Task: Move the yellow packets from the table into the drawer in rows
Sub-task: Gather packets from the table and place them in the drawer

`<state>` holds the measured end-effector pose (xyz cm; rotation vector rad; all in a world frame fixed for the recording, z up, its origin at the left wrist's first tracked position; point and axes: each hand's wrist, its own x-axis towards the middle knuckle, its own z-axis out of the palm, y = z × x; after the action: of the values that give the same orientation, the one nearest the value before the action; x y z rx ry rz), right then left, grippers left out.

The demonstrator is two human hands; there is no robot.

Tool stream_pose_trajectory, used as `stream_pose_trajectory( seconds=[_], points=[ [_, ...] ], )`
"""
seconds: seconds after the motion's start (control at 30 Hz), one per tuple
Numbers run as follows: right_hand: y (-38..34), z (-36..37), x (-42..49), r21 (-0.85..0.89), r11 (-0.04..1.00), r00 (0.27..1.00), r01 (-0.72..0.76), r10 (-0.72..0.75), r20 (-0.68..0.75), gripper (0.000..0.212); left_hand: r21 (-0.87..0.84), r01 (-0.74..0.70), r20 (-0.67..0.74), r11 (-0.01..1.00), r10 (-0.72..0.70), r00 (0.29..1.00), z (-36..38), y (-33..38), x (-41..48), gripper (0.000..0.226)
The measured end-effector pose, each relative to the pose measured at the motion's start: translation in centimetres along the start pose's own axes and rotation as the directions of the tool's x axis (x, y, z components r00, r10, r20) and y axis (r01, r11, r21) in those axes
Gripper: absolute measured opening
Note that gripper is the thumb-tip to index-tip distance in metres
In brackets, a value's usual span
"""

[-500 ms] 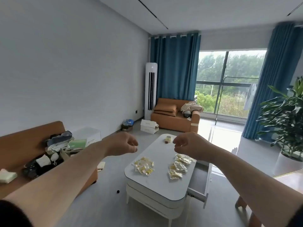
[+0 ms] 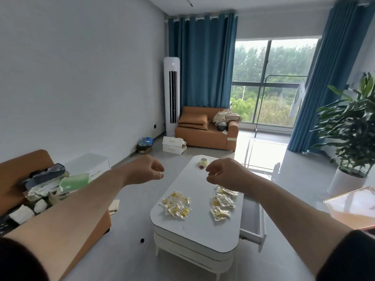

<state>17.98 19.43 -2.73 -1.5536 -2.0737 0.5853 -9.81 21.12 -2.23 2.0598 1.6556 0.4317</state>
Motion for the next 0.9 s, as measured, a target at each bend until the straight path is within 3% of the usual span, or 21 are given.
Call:
stream_pose_trajectory(
  seconds=[0.27, 0.57, 0.9],
  points=[
    [4.4, 2.6, 9.9, -0.034, 0.998, 0.998, -0.06, 0.061, 0.017, 0.027, -0.055, -0.044, 0.033, 0.998, 0.046, 0.998, 2.0, -2.6, 11.0, 0.034],
    [11.3, 3.1, 26.5, -0.023, 0.995, 0.994, -0.096, 0.097, 0.043, 0.028, -0.046, 0.034, 0.078, 0.998, -0.03, 0.997, 0.7, -7.3, 27.2, 0.034],
    [12.7, 5.0, 39.8, -0.061, 0.99, 0.989, -0.127, 0.131, 0.073, 0.027, -0.09, 0.047, 0.118, 0.995, -0.036, 0.992, -1.9, -13.2, 39.8, 0.034]
  ],
)
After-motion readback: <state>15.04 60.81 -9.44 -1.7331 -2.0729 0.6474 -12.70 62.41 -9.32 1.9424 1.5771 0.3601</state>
